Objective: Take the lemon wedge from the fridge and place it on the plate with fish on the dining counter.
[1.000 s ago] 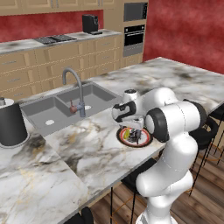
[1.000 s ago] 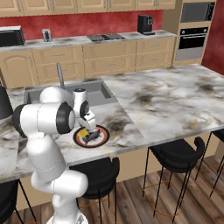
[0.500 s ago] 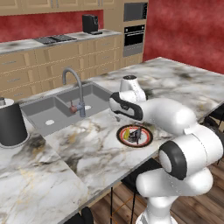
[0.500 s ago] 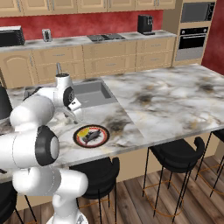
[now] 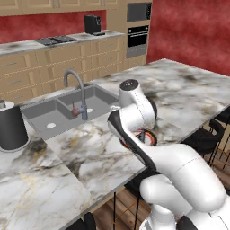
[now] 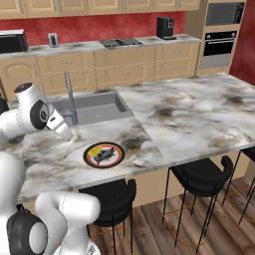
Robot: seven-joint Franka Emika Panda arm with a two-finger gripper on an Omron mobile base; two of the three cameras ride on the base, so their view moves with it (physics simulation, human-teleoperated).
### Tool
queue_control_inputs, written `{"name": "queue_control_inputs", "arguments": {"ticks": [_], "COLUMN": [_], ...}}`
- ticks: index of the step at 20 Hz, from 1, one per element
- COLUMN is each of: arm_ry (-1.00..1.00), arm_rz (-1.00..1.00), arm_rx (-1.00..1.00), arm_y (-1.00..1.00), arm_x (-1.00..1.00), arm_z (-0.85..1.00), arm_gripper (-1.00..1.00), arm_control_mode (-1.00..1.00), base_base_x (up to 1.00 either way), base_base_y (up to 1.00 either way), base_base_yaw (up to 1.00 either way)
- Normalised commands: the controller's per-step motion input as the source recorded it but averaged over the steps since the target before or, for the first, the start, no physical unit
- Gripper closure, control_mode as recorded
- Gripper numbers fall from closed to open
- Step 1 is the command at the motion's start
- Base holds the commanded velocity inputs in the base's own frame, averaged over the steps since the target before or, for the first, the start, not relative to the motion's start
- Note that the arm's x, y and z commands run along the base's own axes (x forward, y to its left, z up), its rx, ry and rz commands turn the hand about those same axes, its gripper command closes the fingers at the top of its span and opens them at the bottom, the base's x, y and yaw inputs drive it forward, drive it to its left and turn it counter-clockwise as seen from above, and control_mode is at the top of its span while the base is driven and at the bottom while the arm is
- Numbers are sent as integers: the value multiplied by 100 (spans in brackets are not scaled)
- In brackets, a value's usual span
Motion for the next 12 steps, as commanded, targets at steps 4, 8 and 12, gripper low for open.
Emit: {"name": "queue_control_inputs", "arguments": {"ticks": [4, 8, 12], "arm_ry": [-55, -73, -78], "arm_rz": [0, 0, -6], "arm_rx": [-43, -39, -22], "arm_y": [51, 58, 42], "arm_x": [-100, -100, -100], "arm_z": [100, 86, 52], "arm_gripper": [-100, -100, -100], "arm_control_mode": [-100, -100, -100], "base_base_x": [0, 0, 0], "base_base_y": [0, 0, 0], "base_base_yaw": [0, 0, 0]}}
